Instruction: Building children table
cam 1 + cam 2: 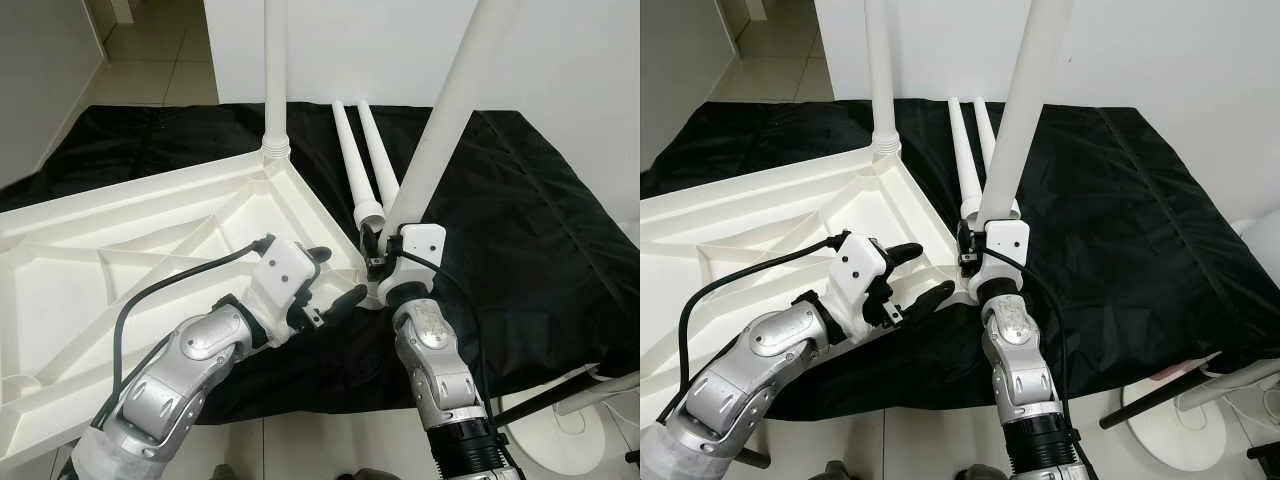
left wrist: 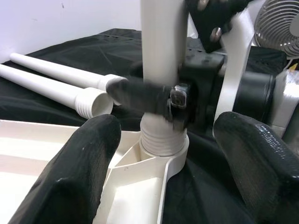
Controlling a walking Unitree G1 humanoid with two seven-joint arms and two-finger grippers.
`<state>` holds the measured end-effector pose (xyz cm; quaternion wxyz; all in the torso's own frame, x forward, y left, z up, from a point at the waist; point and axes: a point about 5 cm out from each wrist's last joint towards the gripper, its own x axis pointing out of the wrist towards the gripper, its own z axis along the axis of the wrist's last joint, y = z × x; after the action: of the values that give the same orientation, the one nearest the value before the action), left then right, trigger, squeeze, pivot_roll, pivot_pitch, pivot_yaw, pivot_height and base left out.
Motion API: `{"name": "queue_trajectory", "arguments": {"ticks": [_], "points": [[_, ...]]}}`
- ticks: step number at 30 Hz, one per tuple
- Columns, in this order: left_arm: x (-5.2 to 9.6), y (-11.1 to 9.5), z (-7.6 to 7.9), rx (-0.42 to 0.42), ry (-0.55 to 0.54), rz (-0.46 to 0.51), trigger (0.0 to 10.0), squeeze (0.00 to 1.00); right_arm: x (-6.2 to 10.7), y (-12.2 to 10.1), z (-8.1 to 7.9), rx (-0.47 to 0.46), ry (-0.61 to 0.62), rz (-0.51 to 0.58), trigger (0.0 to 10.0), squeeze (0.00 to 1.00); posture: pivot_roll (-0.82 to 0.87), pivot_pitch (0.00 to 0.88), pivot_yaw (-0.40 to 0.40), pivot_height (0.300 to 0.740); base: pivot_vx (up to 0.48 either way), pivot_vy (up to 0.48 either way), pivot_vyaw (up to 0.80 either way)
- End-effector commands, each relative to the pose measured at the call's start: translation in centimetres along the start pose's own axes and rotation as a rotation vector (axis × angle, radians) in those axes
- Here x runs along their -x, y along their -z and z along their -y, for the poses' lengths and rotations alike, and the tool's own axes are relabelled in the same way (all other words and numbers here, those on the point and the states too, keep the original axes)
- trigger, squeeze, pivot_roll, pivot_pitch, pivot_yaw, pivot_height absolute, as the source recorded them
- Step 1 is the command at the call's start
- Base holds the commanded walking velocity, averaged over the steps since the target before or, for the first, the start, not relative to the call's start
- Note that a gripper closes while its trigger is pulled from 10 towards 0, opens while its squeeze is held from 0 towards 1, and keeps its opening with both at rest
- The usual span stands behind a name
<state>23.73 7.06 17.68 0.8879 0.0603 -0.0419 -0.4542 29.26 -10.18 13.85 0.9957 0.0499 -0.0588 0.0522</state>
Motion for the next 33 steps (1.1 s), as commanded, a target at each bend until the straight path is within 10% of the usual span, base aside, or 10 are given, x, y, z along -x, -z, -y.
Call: {"name": "queue_trajectory", "arguments": {"ticks": [1,13,14,16,18,33], "points": [[-0.2,-0.4,0.2,0.000,0.038,0.015,10.0,0.00,0.2,0.6,0.0,-0.039,0.027,-0.023,10.0,1.00,-0.02,0.023,-0.029,0.740,0.000,0.000,0.00],[-0.3,-0.1,0.6,0.001,0.072,0.003,10.0,0.00,-0.5,-0.5,3.6,0.079,-0.077,0.025,10.0,1.00,-0.03,0.007,-0.020,0.740,0.000,0.000,0.00],[-0.3,-0.1,0.6,0.000,0.075,0.002,10.0,0.00,-0.6,-0.3,4.0,0.093,-0.132,0.004,10.0,0.71,-0.04,0.004,-0.017,0.740,0.000,0.000,0.00],[-0.3,-0.1,0.6,-0.001,0.077,0.001,10.0,0.00,-0.7,-0.1,4.3,0.097,-0.185,-0.012,10.0,0.55,-0.04,0.002,-0.016,0.740,0.000,0.000,0.00],[-0.4,0.0,0.7,-0.001,0.084,-0.009,10.0,0.00,-0.6,0.0,4.9,0.138,-0.302,-0.026,10.0,0.05,-0.04,0.000,-0.013,0.740,0.000,0.000,0.00],[-1.2,0.8,1.3,0.042,0.097,-0.099,10.0,0.00,-1.5,0.0,6.0,0.231,-0.593,-0.077,9.6,0.00,-0.04,0.000,-0.001,0.740,0.000,0.000,0.00]]}}
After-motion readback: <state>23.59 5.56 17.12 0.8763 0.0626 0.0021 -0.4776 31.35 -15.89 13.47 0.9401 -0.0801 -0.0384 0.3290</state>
